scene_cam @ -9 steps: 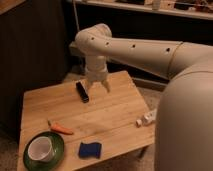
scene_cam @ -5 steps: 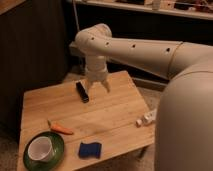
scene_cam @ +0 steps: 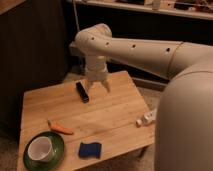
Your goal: Push the eraser across the table
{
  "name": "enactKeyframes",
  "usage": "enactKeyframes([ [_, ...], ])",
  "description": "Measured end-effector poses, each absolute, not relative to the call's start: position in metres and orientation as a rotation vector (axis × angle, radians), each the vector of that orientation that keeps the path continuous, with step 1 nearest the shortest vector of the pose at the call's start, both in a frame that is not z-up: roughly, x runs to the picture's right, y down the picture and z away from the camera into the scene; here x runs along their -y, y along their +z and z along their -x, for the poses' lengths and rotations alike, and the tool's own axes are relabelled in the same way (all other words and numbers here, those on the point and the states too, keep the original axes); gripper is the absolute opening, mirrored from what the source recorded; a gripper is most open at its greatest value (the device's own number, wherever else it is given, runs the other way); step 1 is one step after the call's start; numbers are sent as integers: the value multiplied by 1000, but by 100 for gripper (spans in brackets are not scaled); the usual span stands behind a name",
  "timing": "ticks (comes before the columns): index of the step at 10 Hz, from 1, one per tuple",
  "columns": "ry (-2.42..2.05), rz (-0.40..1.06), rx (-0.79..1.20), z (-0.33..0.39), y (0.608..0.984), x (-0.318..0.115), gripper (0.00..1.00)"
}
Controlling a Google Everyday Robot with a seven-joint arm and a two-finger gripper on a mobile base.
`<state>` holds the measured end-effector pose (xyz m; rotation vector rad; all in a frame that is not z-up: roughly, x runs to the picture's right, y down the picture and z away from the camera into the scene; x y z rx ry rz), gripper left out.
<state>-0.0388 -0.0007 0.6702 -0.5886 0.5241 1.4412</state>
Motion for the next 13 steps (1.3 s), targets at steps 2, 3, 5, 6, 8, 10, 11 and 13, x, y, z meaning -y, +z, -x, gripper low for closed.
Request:
enactKeyframes([
  [2,1441,589,-524,39,670,1,65],
  [3,1441,589,-524,39,670,1,65],
  [5,1441,589,-524,39,670,1,65],
  [6,1441,589,-524,39,670,1,65],
  [8,1441,589,-524,39,670,1,65],
  [10,1441,589,-524,39,670,1,65],
  [11,1439,584,-523,39,669,1,65],
  [13,1447,533,-409,37,678,15,65],
])
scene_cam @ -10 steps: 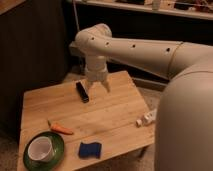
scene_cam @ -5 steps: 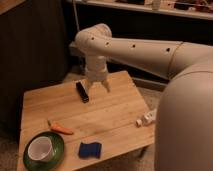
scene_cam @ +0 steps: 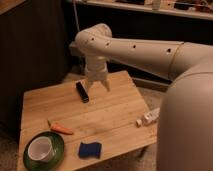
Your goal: Push the eraser across the table
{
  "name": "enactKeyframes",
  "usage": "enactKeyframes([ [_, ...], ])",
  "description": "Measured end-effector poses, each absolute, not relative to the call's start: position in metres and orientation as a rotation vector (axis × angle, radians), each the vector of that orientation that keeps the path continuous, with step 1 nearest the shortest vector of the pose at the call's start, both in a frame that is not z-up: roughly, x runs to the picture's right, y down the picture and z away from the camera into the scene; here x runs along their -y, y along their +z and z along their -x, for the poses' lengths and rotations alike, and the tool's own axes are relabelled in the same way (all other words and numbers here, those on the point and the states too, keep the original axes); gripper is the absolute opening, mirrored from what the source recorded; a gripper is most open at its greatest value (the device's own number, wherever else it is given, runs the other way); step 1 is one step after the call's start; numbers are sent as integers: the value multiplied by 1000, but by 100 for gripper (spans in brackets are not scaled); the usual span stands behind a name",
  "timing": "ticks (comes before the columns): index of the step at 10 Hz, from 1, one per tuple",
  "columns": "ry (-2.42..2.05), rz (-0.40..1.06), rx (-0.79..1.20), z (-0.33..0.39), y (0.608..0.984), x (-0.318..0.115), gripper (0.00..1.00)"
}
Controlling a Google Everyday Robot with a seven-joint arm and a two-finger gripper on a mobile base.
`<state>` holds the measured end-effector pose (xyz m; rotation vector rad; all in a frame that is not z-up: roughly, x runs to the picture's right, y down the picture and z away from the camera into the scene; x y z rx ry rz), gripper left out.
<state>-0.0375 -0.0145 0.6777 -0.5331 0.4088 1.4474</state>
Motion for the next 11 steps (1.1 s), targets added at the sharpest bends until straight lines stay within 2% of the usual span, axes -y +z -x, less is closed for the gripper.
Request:
enactKeyframes([
  [4,1513,404,-141,17,723,71,65],
  [7,1526,394,-117,30,769,118,65],
  [8,1526,399,-128,36,788,130,62],
  [9,1526,407,-139,41,802,135,56],
  [11,1527,418,-177,46,836,127,34],
])
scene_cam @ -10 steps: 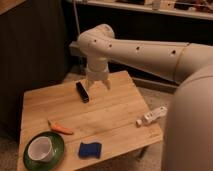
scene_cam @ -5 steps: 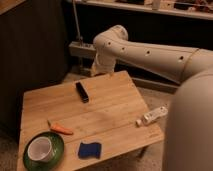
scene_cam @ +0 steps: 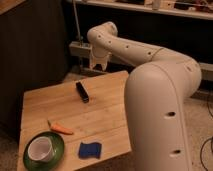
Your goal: Push the eraser across the table
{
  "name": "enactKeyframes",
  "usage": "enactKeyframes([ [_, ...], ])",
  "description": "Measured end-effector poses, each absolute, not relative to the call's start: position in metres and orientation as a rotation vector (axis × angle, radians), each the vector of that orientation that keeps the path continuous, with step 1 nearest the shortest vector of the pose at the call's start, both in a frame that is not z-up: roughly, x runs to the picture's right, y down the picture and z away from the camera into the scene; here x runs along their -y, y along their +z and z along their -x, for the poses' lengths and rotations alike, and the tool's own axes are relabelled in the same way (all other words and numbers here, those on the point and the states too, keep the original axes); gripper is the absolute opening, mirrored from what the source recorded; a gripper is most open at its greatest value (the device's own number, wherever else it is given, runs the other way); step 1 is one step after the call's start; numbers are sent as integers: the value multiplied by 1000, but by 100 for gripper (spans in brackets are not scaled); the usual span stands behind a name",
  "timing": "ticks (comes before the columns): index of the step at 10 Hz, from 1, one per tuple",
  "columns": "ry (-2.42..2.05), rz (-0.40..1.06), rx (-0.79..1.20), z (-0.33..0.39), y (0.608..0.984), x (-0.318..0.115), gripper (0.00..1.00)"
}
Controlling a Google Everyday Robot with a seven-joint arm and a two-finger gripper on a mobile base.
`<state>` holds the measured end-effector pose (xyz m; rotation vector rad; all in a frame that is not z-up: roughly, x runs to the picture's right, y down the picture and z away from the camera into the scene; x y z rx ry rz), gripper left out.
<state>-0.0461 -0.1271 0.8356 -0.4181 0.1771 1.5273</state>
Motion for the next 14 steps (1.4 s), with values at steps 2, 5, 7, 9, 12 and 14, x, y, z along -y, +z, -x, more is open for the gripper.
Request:
enactKeyframes([
  [2,1527,441,-203,47,862,111,16],
  [5,1512,470,-224,54,892,88,0],
  [7,1499,480,-227,66,910,78,0],
  [9,1493,486,-231,73,928,70,0],
  [12,1479,501,-244,80,944,60,0],
  [14,1465,519,-258,87,954,56,0],
])
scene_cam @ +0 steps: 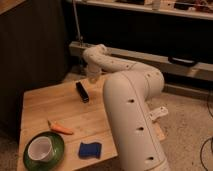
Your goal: Push the eraser across the table
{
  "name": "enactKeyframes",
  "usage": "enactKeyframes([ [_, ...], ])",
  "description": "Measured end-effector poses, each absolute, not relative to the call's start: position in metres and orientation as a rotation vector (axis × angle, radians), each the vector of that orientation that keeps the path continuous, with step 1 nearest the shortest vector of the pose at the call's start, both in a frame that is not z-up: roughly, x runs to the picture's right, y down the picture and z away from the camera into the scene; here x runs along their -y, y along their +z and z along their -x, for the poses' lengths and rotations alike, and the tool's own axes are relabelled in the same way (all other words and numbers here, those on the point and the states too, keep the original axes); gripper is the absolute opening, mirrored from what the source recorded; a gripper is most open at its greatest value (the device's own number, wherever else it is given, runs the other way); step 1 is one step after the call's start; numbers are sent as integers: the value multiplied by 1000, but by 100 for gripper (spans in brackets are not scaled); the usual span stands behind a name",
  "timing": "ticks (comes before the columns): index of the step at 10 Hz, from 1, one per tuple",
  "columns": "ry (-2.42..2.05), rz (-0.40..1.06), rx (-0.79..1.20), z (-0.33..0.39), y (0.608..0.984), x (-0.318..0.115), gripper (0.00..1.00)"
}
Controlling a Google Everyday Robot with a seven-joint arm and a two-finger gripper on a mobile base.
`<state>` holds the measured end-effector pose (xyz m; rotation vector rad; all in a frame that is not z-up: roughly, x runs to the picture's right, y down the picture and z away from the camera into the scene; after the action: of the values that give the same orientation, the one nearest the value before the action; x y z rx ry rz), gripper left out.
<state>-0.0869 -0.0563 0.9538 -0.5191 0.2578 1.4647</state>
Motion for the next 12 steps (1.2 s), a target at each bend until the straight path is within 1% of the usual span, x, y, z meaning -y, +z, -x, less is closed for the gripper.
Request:
enactKeyframes([
  [2,1444,531,-272,101,964,56,0],
  [5,1420,562,-314,104,979,37,0],
  [12,1386,615,-360,114,991,3,0],
])
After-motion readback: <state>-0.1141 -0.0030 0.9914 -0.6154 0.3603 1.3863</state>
